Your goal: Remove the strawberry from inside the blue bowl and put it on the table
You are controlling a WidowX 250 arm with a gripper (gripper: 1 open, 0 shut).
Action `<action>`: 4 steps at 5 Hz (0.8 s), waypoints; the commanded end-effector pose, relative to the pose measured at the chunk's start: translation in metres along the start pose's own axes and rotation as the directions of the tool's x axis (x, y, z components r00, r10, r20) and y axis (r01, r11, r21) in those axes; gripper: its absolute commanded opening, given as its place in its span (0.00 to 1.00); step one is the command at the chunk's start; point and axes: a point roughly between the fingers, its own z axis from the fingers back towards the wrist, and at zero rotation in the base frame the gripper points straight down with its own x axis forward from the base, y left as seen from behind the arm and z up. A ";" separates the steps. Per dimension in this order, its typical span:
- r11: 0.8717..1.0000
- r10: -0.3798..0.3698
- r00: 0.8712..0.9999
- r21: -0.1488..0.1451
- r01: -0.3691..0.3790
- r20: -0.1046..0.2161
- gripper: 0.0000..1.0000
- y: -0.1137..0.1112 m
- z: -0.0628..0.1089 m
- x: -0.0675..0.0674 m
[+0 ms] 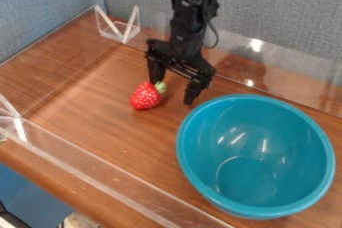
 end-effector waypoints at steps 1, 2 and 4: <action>1.000 0.023 0.999 0.000 -0.023 0.042 1.00 0.009 0.010 0.012; 1.000 0.021 0.999 -0.004 -0.021 0.032 1.00 0.009 0.007 0.013; 1.000 0.012 0.999 -0.008 -0.012 0.030 0.00 0.006 0.011 0.010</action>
